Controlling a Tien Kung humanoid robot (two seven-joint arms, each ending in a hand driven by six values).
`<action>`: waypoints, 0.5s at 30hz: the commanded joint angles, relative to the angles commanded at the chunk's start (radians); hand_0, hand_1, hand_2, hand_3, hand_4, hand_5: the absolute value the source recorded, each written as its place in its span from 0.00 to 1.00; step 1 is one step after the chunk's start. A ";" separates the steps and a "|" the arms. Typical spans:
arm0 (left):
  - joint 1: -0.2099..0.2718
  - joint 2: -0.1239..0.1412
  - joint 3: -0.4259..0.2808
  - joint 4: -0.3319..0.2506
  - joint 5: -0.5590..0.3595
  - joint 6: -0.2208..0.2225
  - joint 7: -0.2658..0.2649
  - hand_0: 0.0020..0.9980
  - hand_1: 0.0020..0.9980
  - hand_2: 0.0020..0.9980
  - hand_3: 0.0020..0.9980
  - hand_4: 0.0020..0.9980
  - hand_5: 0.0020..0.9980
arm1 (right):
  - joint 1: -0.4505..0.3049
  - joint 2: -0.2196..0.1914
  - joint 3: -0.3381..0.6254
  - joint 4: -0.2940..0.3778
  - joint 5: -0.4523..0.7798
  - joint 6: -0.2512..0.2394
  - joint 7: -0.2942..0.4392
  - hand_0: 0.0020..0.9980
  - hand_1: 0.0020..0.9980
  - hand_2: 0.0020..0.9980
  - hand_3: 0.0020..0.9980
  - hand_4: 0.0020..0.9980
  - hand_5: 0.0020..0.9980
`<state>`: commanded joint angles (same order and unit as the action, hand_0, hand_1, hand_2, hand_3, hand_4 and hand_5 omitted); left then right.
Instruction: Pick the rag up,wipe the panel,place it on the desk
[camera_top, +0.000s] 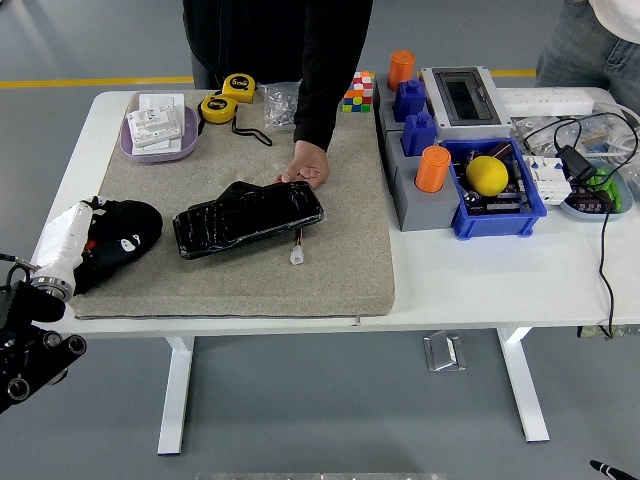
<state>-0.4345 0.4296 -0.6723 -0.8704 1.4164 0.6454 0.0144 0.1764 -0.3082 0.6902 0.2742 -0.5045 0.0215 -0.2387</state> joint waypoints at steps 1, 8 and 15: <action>-0.002 -0.001 0.004 0.010 -0.006 0.000 -0.002 0.56 0.69 0.78 0.69 0.85 0.37 | -0.001 0.000 0.000 0.000 0.000 0.000 0.000 0.76 0.57 0.70 0.60 1.00 0.54; -0.007 -0.003 0.017 0.053 -0.028 0.000 0.000 0.56 0.69 0.78 0.69 0.84 0.37 | -0.004 0.000 -0.002 0.000 -0.012 0.003 -0.003 0.76 0.57 0.70 0.60 1.00 0.54; -0.012 -0.005 0.023 0.061 -0.038 0.000 -0.005 0.55 0.68 0.78 0.69 0.84 0.36 | -0.011 0.001 -0.001 0.002 -0.014 0.006 -0.003 0.76 0.57 0.70 0.60 1.00 0.54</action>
<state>-0.4463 0.4247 -0.6496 -0.8093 1.3780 0.6454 0.0090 0.1650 -0.3072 0.6888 0.2758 -0.5183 0.0273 -0.2413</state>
